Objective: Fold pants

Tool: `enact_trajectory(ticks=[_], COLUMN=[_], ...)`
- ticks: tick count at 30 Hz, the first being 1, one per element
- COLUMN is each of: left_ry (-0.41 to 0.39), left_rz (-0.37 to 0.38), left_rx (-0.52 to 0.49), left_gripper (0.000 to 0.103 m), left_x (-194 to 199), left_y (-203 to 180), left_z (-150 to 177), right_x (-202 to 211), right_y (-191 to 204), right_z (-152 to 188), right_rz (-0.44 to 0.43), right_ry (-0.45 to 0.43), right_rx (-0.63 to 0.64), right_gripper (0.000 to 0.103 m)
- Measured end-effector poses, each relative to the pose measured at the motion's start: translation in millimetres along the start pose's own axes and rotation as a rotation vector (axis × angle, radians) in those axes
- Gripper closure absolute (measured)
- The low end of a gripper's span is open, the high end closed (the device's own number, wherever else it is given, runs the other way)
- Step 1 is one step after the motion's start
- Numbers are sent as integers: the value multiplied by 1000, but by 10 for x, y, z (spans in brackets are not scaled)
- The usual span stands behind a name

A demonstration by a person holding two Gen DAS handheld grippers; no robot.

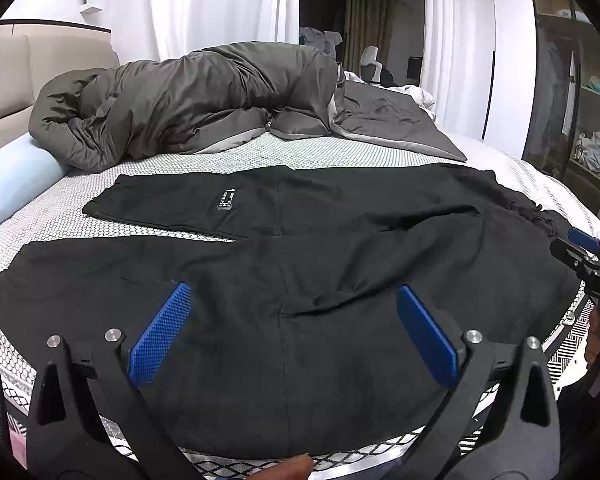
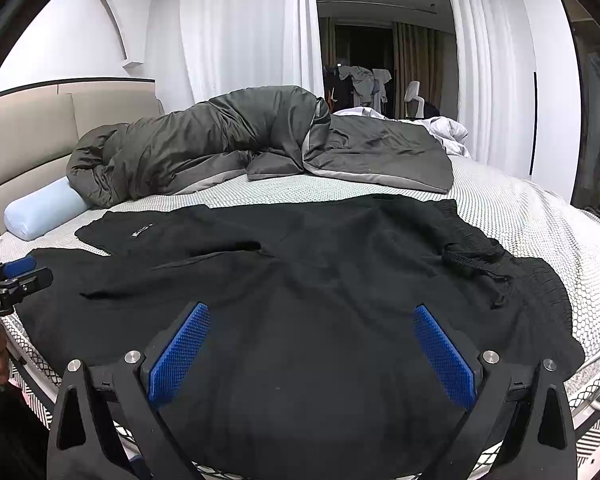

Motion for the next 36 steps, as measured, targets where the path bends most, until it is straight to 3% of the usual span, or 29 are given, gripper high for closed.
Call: enact_trajectory(ticks=[36], left_ry=[-3], left_rz=[-3], left_rx=[-5], left_gripper=[1], left_x=[-16], left_y=[-2], left_z=[16], right_x=[14], right_y=[-19], right_z=[-8], right_rz=[10], right_ry=[-4], right_rx=[7], right_gripper=[0])
Point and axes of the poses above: each gripper's, at about its wrist camera, not at the fingertips, and x roughly against the way its jaws point, y to its left, z to its underside, the point moved 8 cm from there along -x, roughly the way its jaws point, and after that the axes turned 8 degrees about z, right-handed, at the moved point
